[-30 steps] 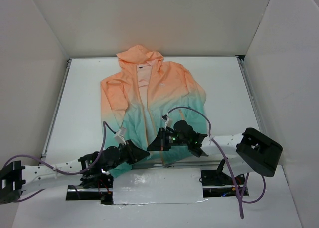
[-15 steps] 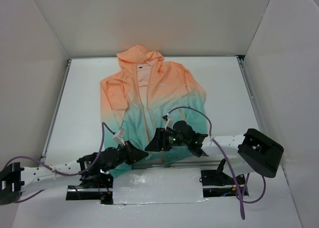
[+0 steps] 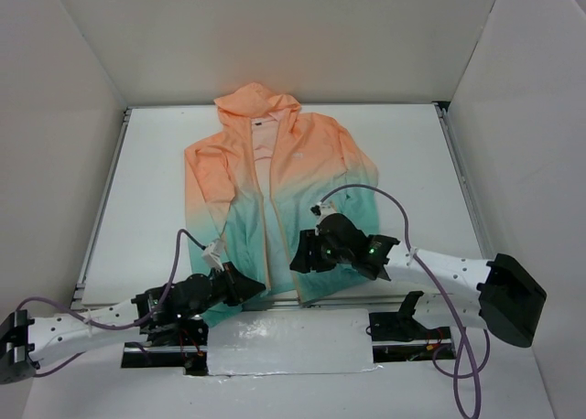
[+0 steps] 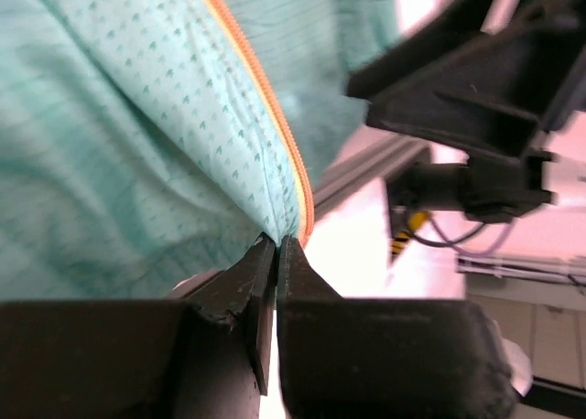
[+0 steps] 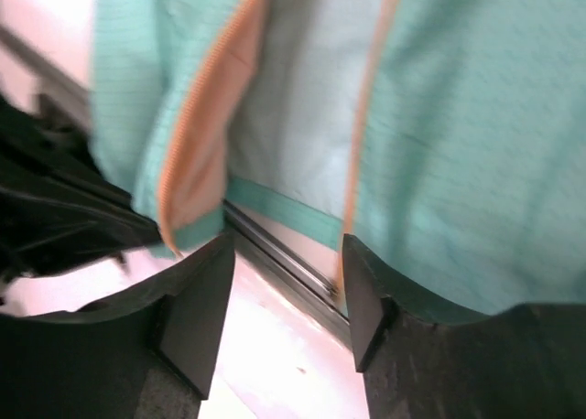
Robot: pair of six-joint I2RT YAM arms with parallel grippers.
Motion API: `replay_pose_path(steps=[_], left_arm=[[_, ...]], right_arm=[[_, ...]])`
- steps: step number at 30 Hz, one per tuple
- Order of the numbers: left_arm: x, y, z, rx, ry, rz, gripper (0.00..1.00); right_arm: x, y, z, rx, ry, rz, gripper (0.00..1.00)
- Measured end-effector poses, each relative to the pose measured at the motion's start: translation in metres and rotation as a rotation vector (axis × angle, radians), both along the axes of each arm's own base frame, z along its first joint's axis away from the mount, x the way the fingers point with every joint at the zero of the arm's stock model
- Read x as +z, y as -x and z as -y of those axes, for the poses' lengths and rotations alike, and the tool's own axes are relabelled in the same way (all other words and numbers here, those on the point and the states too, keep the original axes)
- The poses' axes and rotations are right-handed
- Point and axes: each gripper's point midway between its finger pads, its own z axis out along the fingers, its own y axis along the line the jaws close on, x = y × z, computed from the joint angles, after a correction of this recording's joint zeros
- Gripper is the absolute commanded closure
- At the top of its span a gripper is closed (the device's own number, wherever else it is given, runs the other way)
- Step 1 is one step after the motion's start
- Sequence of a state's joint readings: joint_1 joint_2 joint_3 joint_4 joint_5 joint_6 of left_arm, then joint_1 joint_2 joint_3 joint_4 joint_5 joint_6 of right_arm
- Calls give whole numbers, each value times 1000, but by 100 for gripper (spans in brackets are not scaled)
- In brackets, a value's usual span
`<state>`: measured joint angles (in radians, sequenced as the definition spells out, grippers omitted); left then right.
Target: Zip up the jacket
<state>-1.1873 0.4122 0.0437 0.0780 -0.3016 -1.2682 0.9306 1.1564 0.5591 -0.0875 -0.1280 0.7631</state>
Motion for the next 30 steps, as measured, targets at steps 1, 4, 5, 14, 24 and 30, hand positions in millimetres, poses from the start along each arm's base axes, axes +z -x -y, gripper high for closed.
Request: replay_pose_path(steps=[1, 4, 5, 14, 24, 30], left_arm=[[-5, 0, -2, 6, -22, -12, 100], [-16, 0, -8, 27, -80, -47, 100], [-19, -1, -9, 33, -99, -55, 100], [-18, -4, -8, 53, -134, -78, 100], [-20, -4, -8, 54, -144, -81, 100], [-20, -4, -8, 55, -145, -81, 100]], right_arm=[[-5, 2, 5, -7, 42, -6, 46], [-17, 14, 19, -3, 169, -26, 47], [-21, 18, 22, 0, 212, -28, 47], [-41, 41, 36, 46, 480, -10, 51], [-51, 46, 28, 76, 604, 16, 55], [-56, 51, 23, 88, 627, 17, 55]])
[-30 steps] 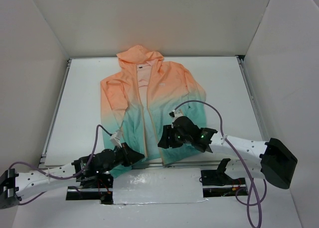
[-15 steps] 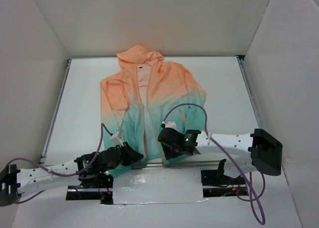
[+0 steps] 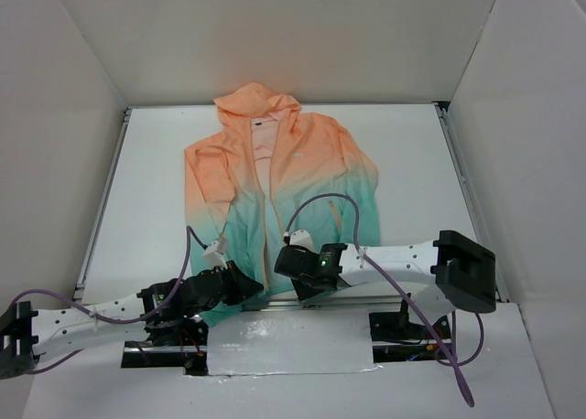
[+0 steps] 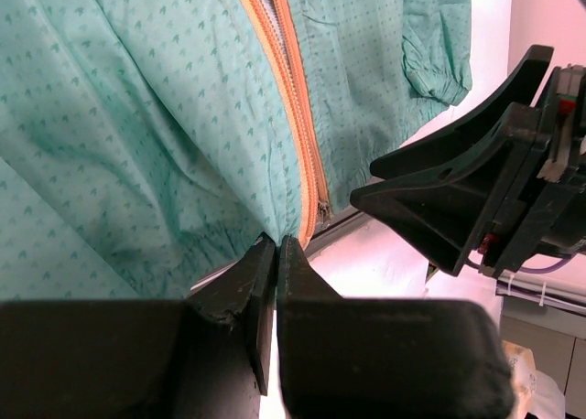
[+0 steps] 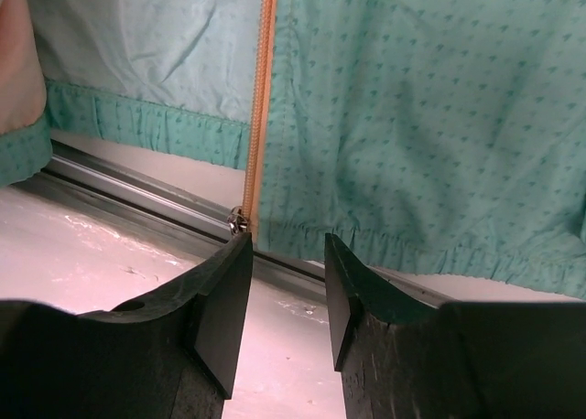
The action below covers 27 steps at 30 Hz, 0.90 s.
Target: Zip up the jacket
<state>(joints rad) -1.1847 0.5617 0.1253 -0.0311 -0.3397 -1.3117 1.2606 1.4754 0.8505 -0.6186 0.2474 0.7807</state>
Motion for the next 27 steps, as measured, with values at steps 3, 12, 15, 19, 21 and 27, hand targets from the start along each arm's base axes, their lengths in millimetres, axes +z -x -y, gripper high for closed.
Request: replay_pose_path(steps=[3, 12, 15, 19, 21, 27], left_arm=[[-1, 0, 0, 0, -4, -1, 100], [-2, 0, 0, 1, -6, -3, 100], [-3, 0, -1, 1, -10, -4, 100], [-3, 0, -1, 1, -11, -5, 100], [-2, 0, 0, 2, -8, -4, 100], [-1, -1, 0, 2, -4, -3, 100]], right_arm=[[-2, 3, -1, 0, 5, -5, 55], [-13, 5, 0, -6, 30, -17, 56], [-19, 6, 1, -9, 44, -24, 57], [-22, 6, 1, -12, 50, -23, 60], [-23, 6, 1, -11, 53, -19, 63], [-24, 7, 1, -10, 59, -11, 84]])
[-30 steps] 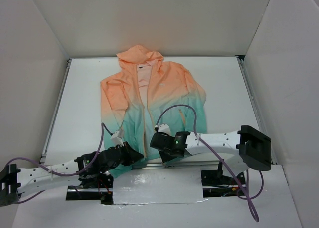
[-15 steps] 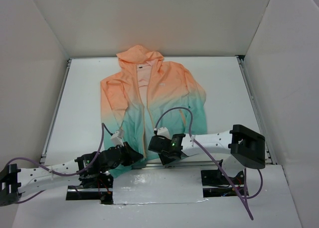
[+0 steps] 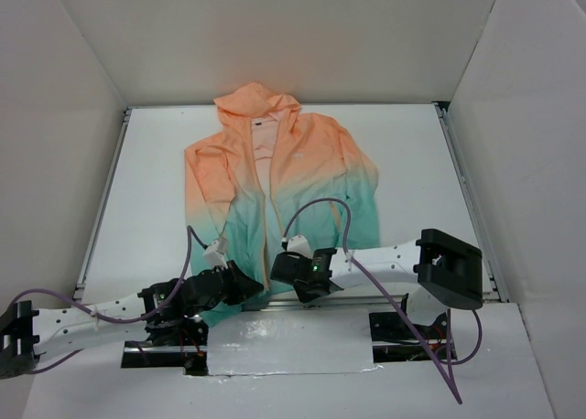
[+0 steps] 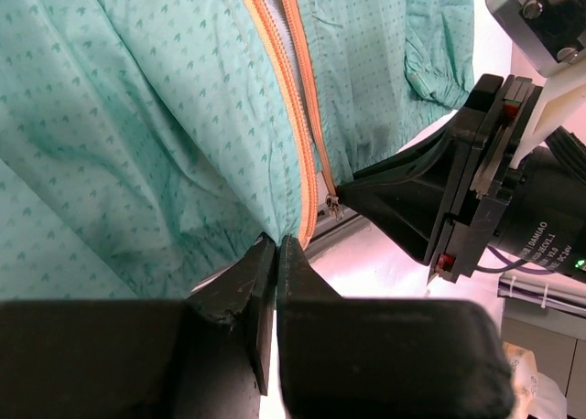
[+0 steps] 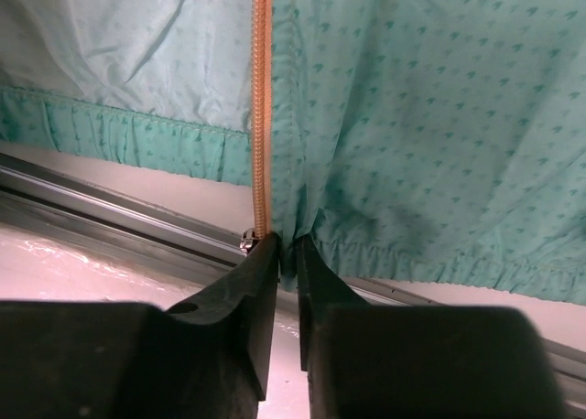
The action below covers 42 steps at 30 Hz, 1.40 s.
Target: Zip up the jacket
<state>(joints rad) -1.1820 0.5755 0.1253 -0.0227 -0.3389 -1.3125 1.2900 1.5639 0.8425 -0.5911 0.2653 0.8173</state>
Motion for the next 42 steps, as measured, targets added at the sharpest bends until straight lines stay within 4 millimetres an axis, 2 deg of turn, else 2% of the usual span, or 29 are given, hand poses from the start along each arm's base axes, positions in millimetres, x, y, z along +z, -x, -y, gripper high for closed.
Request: replay_pose_path(steps=[3, 4, 9, 14, 18, 22, 29, 36, 42], left_arm=[[-1, 0, 0, 0, -3, -1, 100], [-1, 0, 0, 0, -4, -2, 100], [-3, 0, -1, -1, -12, -4, 100], [-4, -1, 0, -13, -27, 11, 100], [9, -5, 8, -33, -16, 65, 100], [35, -17, 19, -31, -3, 132, 100], [70, -33, 36, -28, 14, 218, 100], [83, -37, 33, -14, 61, 268, 100], [83, -35, 26, -4, 105, 288, 100]], right_arm=[[0, 0, -1, 3, 0, 3, 90], [0, 0, -1, 2, 0, 3, 100], [2, 2, -5, 6, -22, -5, 100], [12, 6, -18, 6, -146, -7, 100], [42, 5, -28, -2, -327, 31, 100], [68, 0, -38, -11, -444, 65, 100], [89, -2, -43, -9, -584, 91, 100], [114, -18, -27, -63, -791, 143, 100], [115, -25, -21, -76, -887, 155, 100]])
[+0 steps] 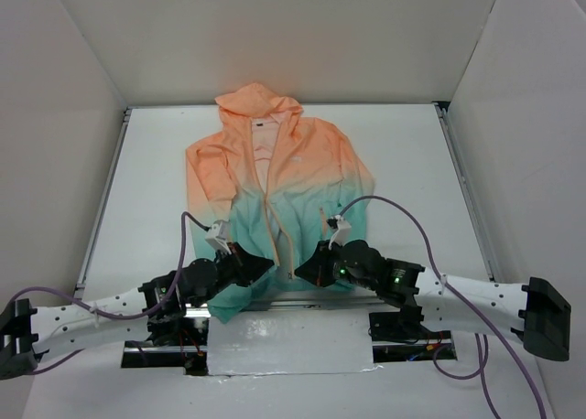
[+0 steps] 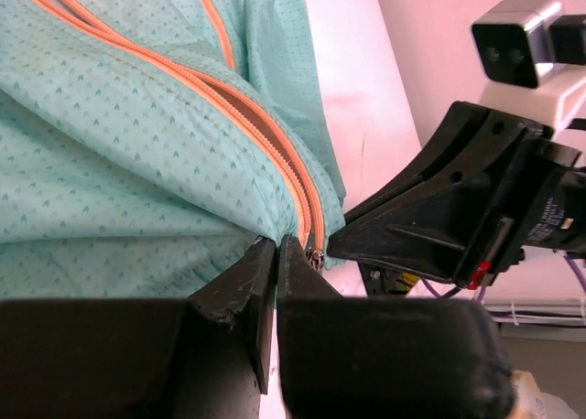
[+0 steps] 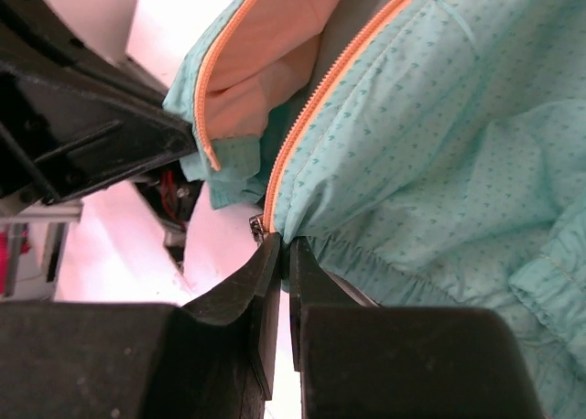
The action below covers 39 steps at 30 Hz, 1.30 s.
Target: Zip up the jacket
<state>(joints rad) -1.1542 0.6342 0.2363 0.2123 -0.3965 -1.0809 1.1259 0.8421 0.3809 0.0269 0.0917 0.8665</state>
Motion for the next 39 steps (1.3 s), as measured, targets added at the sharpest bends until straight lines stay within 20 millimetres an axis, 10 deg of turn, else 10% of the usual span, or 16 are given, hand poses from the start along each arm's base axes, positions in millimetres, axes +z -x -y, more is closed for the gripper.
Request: replay_pose_path(steps=[13, 39], left_arm=[[5, 4, 5, -26, 111, 14, 100], [10, 8, 10, -48, 151, 1, 100]], right_arm=[[32, 5, -13, 80, -209, 82, 100], [19, 3, -3, 128, -260, 109, 100]])
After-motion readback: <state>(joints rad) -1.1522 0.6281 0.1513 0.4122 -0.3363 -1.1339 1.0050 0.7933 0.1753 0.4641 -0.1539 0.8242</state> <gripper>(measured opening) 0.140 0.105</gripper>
